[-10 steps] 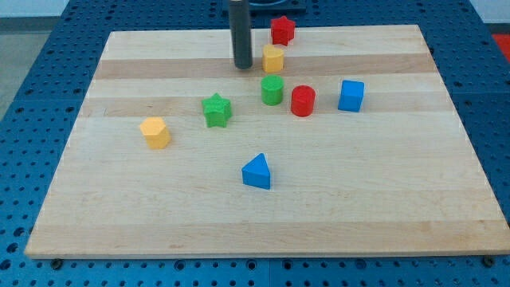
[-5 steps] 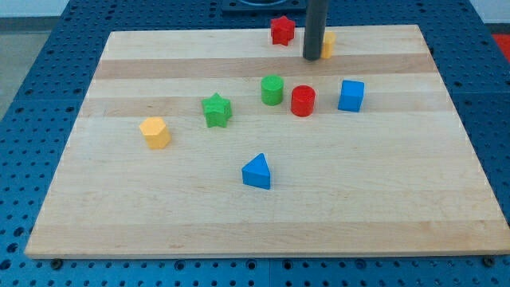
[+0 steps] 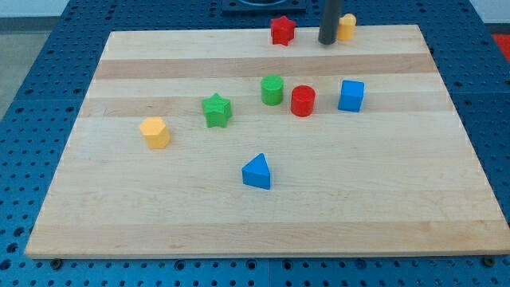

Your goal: Slide yellow heart to the top right of the board

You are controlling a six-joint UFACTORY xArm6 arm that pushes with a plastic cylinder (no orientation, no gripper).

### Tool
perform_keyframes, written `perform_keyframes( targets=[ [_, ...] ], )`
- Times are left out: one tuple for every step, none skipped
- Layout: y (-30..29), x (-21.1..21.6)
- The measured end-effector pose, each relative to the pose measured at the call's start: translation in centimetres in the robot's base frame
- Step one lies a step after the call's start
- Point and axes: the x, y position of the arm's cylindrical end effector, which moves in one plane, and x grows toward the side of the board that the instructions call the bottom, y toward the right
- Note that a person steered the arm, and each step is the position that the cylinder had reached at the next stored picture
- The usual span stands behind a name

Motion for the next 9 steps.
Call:
perform_keyframes(
  targets=[
    [-1.4,-3.4],
    [-1.4,-3.4],
    [0.4,-3.3],
    [4.0,-2.6],
    [8.1,-2.3],
    [12.3,-2.4],
    [15.8,-2.4],
    [16.3,-2.2],
    [15.6,-1.8]
  ],
)
